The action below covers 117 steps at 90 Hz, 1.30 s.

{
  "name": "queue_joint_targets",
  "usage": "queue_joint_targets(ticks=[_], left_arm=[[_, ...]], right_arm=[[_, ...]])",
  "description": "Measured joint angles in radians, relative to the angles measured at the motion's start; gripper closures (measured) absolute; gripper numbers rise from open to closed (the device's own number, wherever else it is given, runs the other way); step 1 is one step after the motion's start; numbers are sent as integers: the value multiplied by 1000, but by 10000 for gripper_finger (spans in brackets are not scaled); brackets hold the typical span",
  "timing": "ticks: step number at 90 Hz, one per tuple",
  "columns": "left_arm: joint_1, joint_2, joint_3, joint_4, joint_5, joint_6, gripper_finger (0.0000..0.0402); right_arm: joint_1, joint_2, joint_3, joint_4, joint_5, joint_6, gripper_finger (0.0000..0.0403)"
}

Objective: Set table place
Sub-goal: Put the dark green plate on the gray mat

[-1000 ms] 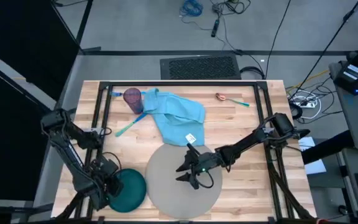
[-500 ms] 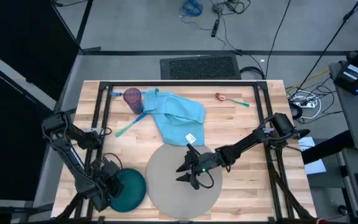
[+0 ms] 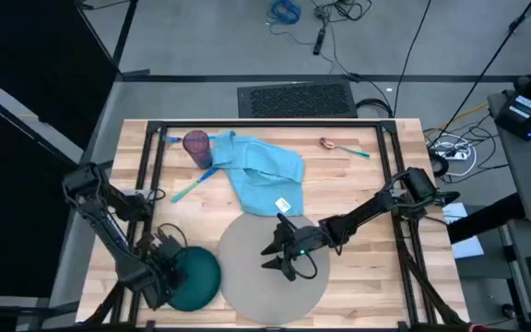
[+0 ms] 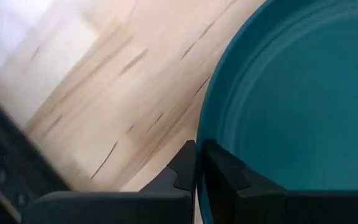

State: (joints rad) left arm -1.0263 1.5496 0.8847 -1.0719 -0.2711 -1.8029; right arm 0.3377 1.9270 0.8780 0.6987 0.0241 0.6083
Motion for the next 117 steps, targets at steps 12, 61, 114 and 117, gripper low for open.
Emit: queue_joint_targets(ticks=[12,61,114,117], left_arm=[[73,-45,65,-46,-50,107,401],[404,-50,200,131,-157,616,401],[683,110,199,590,51,982,401],[683,125,199,604,69,982,401]], right_arm=[[-3,0,0,0,0,0,199],[59,-308,-1,-349,79,-95,200],[274,-496,0,-632,424,-84,200],[273,-496,0,-634,424,-81,200]])
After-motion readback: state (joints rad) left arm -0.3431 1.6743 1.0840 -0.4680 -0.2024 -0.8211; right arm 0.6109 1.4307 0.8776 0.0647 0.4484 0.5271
